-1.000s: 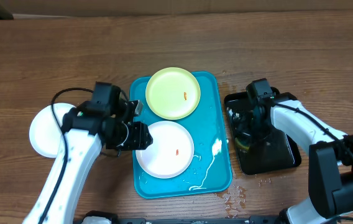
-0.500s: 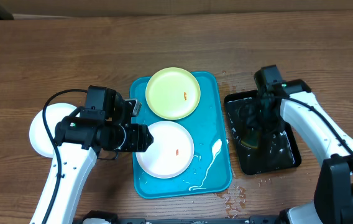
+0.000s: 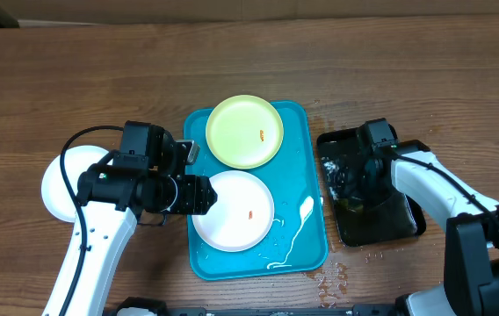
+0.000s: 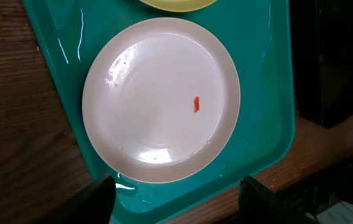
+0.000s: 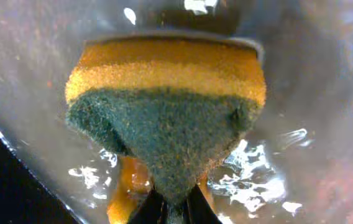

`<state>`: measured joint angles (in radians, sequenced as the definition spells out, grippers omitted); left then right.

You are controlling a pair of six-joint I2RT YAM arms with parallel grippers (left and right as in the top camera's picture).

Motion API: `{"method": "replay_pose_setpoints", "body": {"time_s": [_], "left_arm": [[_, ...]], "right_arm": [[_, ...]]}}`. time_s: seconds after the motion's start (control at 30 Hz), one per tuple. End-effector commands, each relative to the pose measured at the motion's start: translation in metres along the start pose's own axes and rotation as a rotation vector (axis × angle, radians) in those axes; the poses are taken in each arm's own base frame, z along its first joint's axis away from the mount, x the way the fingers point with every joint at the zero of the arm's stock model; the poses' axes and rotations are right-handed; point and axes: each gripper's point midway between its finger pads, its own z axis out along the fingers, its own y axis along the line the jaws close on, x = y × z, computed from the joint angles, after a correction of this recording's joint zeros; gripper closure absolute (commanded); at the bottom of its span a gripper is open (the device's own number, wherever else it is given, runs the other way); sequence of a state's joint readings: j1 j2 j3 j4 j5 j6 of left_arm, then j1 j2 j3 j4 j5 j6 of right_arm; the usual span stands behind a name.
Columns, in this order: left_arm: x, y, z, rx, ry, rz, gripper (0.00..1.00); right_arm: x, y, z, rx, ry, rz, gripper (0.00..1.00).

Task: Clean dirty plates on tray and stack at the side
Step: 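Grasp the green-yellow sponge in the black tray with the right gripper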

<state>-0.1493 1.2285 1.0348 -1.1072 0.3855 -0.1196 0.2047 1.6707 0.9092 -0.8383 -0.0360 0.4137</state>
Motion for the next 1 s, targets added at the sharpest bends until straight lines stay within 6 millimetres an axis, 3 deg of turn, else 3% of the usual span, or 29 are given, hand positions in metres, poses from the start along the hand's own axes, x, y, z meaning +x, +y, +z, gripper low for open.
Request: {"method": "replay_pose_setpoints", "body": {"time_s": [0.0, 0.03, 0.07, 0.1, 0.13, 0.3, 0.5, 0.63, 0.73, 0.8, 0.83, 0.97], "left_arm": [[-0.003, -0.002, -0.003, 0.002, -0.014, 0.029, 0.34], [-0.003, -0.002, -0.003, 0.002, -0.014, 0.029, 0.34], [-0.003, -0.002, -0.003, 0.001, -0.015, 0.029, 0.34], [-0.003, -0.002, -0.003, 0.001, -0.015, 0.029, 0.34], [-0.003, -0.002, -0.003, 0.001, -0.015, 0.029, 0.34], [-0.003, -0.002, -0.003, 0.001, -0.014, 0.029, 0.32], [-0.003, 0.0, -0.003, -0.015, -0.017, 0.029, 0.28], [-0.004, 0.004, -0.003, -0.035, -0.019, 0.029, 0.27], [-0.004, 0.004, -0.003, -0.035, -0.018, 0.029, 0.26], [-0.004, 0.004, -0.003, -0.035, -0.018, 0.029, 0.26], [-0.004, 0.004, -0.003, -0.035, -0.019, 0.029, 0.26], [-0.004, 0.004, -0.003, -0.035, -0.018, 0.029, 0.26]], "right_arm": [[-0.011, -0.011, -0.018, 0.081, -0.034, 0.004, 0.96], [-0.014, -0.01, -0.023, 0.088, -0.039, 0.004, 0.93], [-0.016, -0.01, -0.028, 0.093, -0.043, 0.003, 0.83], [-0.019, -0.009, -0.035, 0.096, -0.048, 0.003, 0.63], [-0.021, -0.008, -0.039, 0.099, -0.05, 0.003, 0.52], [-0.024, -0.004, -0.047, 0.089, -0.051, 0.003, 0.45], [-0.015, -0.01, -0.032, 0.1, -0.03, 0.012, 0.52], [-0.002, -0.017, -0.01, 0.1, -0.013, 0.055, 0.73], [0.006, -0.02, 0.0, 0.098, -0.002, 0.057, 0.76], [0.006, -0.021, 0.001, 0.099, -0.001, 0.057, 0.81], [0.005, -0.02, 0.0, 0.097, -0.005, 0.052, 0.96], [-0.004, -0.015, -0.014, 0.092, -0.015, 0.025, 0.96]]}}
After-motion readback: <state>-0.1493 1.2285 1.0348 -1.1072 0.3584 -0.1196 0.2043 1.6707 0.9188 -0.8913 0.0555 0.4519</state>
